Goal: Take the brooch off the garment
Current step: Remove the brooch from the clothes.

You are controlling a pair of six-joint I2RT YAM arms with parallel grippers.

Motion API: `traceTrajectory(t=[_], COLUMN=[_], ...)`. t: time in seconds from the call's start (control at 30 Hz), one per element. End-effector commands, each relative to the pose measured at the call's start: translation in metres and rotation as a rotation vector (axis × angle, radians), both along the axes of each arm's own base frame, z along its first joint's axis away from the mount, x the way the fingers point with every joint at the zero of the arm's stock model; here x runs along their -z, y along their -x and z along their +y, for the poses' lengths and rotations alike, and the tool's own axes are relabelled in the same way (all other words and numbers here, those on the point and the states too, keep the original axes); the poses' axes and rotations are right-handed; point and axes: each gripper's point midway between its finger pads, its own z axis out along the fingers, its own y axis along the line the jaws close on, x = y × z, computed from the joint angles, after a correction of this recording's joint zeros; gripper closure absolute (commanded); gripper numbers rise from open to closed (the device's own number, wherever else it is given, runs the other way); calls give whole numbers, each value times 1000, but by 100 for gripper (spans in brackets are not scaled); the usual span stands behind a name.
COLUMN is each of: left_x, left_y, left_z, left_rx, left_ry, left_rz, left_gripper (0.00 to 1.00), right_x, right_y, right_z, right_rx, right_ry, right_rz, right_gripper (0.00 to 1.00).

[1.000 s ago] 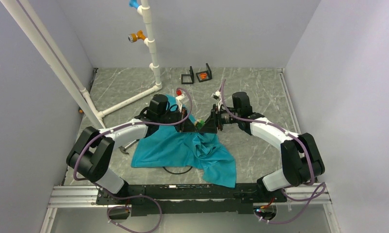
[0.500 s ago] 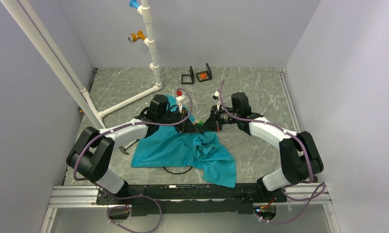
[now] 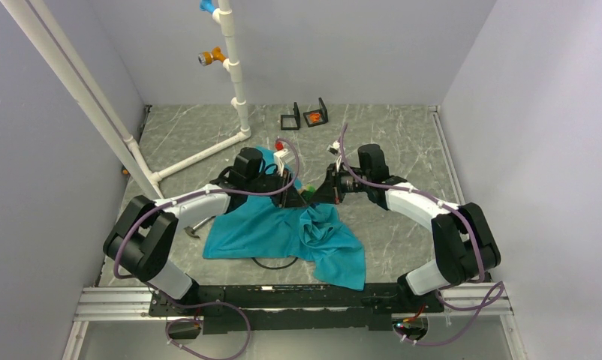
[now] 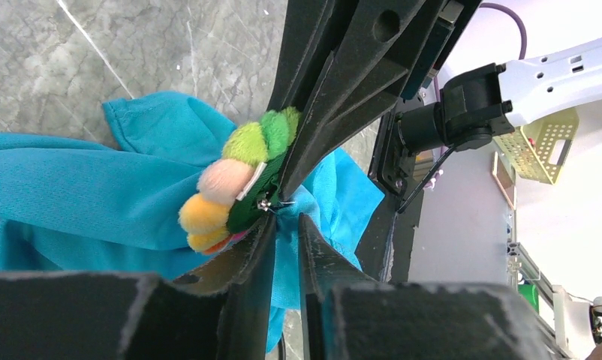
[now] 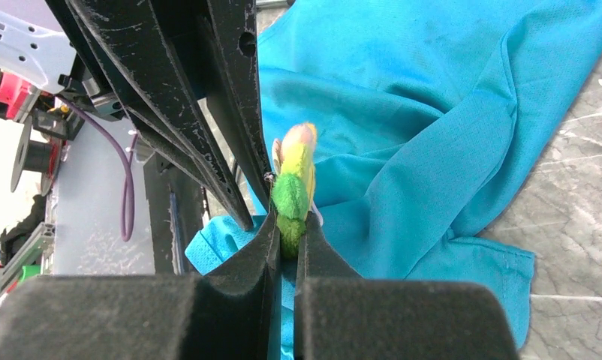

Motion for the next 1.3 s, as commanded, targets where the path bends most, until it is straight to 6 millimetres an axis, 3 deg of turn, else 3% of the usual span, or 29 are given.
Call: traceTrajectory(t=[0.0,0.1,0.43,0.57,0.73,0.77,0.83,0.87,1.0,1.17,1.27], left_x=[-14,-13,-20,-18,-16,-16,-16,-17,-25,-36,-34], left_y=[-4,-7,-16,-15,-15,-15,-14,-13,-23,-43,-47], left_z=[-10,-11,-8,-8,-8,-8,-8,-7,4,19,20], left_rx=[11,5,-25,-21,-21,-19,-8,3,1,-67,-60], left_ry=[33,27,31,31,28,29,32,31,-29,-98,-141], left_rz=[-39,-36,-67,-64,-67,-69,-77,-90,-173,-247,-229], left_gripper=[83,100,100,100,100,100,100,100,71,61,61], right_x=[-11,-10,3,-1,-2,-1,1,2,9,10,11], right_y=[0,4,20,19,16,15,14,14,13,16,16], right_z=[2,2,-3,-1,2,2,3,3,1,3,5], right_rx=[-9,-22,-72,-74,-73,-73,-71,-67,-59,-70,-77], right_ry=[-39,-40,-19,-32,-42,-42,-40,-37,-25,-50,-65], right_rz=[-40,-36,-18,-13,2,6,12,18,43,84,118], right_gripper=[100,100,100,84,76,79,98,100,100,100,100])
